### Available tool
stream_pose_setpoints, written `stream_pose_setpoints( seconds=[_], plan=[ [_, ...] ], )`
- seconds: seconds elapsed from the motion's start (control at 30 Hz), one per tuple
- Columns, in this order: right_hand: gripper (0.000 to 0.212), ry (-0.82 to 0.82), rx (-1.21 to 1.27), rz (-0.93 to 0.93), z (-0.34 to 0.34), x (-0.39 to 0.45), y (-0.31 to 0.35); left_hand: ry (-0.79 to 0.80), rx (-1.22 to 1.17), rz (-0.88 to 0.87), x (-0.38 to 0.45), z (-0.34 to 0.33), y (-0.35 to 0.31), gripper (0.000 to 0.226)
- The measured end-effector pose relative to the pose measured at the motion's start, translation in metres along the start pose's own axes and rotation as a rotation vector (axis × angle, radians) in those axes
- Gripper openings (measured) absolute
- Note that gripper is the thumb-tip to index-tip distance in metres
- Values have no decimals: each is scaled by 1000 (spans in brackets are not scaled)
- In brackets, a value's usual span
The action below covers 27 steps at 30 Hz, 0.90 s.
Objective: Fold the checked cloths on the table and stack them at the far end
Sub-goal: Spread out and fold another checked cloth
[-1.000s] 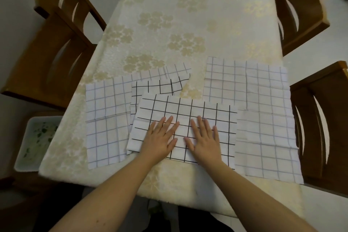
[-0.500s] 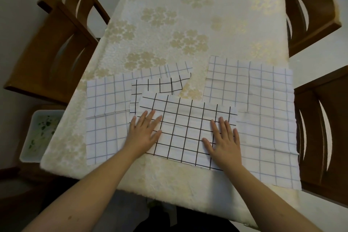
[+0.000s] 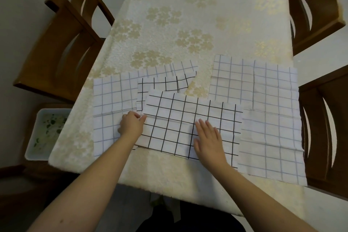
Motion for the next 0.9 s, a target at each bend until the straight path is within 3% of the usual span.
stream_pose_setpoints(
  seconds=[0.2, 0.3, 0.43, 0.63, 0.9],
  plan=[
    [58, 32, 58, 3, -13, -10, 13, 56, -130, 46, 4, 1, -6, 26],
    [54, 32, 47, 9, -13, -9, 13, 10, -271, -38, -5, 9, -21, 10],
    [54, 49, 5, 34, -12, -11, 16, -22, -378, -131, -24, 20, -34, 6],
    [54, 67, 11, 28, -11, -9, 16, 45, -484, -236, -38, 37, -57, 39],
    [47, 102, 222, -63, 5, -1, 18, 194, -546, -413, -64, 65, -121, 60]
  ],
)
Point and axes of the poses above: each hand's wrist, its own x-axis towards the middle knuckle, its own z-axis out of the back of the hand, y = z × x, the point moved 7 cm from there along x, towards the middle knuckle, and after that the axes turned 13 degrees about -z, right-handed, at the moved point
